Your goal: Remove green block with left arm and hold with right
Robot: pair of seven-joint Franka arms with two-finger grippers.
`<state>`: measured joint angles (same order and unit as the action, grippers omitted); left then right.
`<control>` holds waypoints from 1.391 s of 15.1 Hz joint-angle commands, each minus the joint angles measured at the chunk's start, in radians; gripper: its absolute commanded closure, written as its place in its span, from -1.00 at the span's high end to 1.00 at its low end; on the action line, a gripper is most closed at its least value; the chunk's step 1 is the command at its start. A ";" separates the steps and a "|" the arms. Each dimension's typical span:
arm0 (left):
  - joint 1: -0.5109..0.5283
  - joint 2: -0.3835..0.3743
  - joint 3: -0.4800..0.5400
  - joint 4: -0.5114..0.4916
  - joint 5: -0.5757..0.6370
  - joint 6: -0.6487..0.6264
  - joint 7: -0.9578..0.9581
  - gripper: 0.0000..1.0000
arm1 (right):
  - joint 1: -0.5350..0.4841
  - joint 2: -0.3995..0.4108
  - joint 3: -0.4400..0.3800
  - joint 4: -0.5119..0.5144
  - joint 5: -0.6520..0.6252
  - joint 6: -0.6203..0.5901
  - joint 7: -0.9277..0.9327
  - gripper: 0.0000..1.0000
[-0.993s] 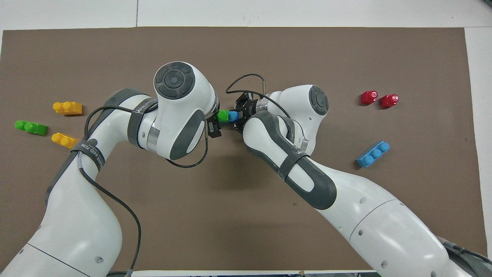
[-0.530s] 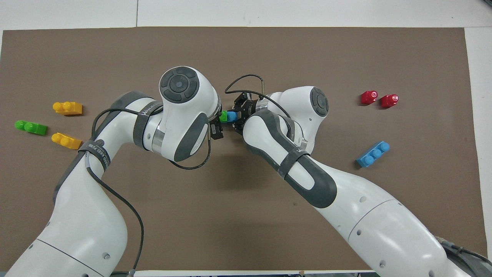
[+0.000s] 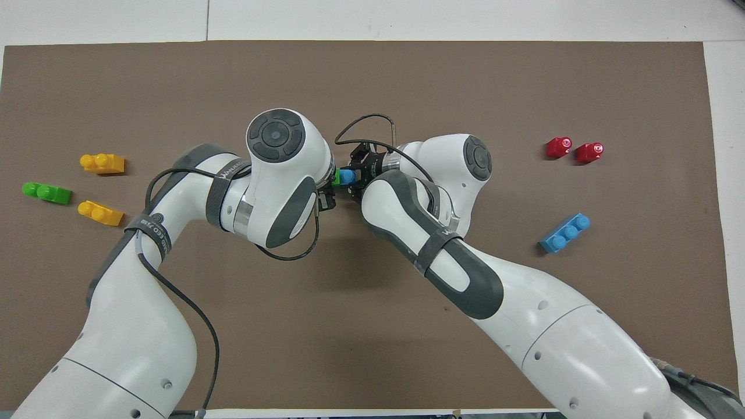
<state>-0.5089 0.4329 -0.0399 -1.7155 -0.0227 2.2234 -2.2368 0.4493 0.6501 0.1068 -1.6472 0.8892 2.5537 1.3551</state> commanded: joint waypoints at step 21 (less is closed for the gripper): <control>0.015 -0.192 0.014 0.013 0.007 -0.223 0.071 -1.00 | 0.008 0.014 0.001 0.017 0.037 0.020 -0.031 -1.00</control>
<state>-0.5027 0.2833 -0.0253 -1.6878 -0.0131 2.0522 -2.2100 0.4548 0.6521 0.1068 -1.6419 0.8901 2.5554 1.3459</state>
